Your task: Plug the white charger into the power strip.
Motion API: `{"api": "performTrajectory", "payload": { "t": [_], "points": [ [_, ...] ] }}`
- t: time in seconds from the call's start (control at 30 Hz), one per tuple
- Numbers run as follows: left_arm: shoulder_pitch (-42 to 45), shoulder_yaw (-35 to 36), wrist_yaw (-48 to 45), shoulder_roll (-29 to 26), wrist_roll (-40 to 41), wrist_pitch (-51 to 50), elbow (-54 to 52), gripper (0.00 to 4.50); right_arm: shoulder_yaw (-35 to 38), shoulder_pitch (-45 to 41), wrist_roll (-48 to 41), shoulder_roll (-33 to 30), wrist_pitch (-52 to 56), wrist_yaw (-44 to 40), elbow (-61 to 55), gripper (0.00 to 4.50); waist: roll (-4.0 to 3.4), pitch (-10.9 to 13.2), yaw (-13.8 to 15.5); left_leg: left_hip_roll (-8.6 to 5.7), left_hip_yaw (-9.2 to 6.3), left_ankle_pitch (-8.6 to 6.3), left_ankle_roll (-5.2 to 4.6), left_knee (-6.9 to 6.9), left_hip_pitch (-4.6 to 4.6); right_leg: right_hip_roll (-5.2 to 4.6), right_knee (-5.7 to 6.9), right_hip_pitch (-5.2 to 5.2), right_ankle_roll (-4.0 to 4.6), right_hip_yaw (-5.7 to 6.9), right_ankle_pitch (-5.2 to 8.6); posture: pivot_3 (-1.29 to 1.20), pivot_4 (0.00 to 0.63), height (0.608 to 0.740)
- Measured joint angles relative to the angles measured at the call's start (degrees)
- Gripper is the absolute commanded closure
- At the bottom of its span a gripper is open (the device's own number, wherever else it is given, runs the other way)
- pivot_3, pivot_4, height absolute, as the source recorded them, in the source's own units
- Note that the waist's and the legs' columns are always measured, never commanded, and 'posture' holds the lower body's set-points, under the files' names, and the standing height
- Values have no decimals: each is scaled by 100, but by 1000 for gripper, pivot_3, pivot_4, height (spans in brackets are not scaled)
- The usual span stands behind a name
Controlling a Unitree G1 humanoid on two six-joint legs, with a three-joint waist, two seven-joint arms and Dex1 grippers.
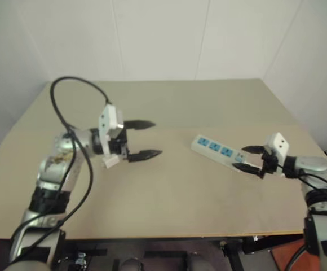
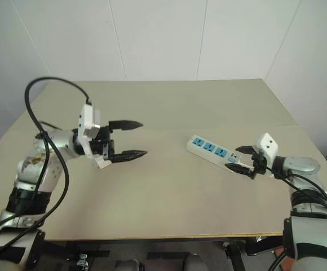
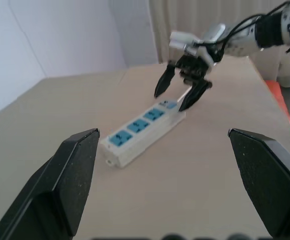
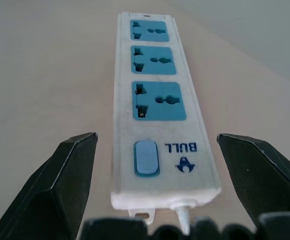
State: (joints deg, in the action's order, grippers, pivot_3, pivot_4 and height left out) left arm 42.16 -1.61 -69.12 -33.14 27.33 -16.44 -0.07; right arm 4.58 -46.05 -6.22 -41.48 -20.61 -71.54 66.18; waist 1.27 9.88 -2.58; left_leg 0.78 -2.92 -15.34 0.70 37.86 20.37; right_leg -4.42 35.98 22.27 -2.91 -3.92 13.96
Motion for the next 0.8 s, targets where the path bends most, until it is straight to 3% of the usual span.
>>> {"api": "performTrajectory", "payload": {
  "t": [0.3,0.47,0.8],
  "points": [
    [92,-326,-227,351,-30,120,32,0,-48,-93,322,143,-108,377,556,15,0,0,-67,0,0,0,0,0,-3,1,4,0,0,-4,0,0,150,740],
    [-184,-390,-183,378,-27,106,-135,0,136,-93,248,182,-68,175,623,1090,0,0,-131,1,-2,1,1,0,-1,1,3,0,-1,-4,-1,0,150,740],
    [-476,-392,38,355,2,-135,-438,0,287,-72,247,445,-184,127,583,1090,0,0,-167,2,-2,0,0,0,-4,2,5,0,-1,-6,-1,0,150,740]
  ]
}}
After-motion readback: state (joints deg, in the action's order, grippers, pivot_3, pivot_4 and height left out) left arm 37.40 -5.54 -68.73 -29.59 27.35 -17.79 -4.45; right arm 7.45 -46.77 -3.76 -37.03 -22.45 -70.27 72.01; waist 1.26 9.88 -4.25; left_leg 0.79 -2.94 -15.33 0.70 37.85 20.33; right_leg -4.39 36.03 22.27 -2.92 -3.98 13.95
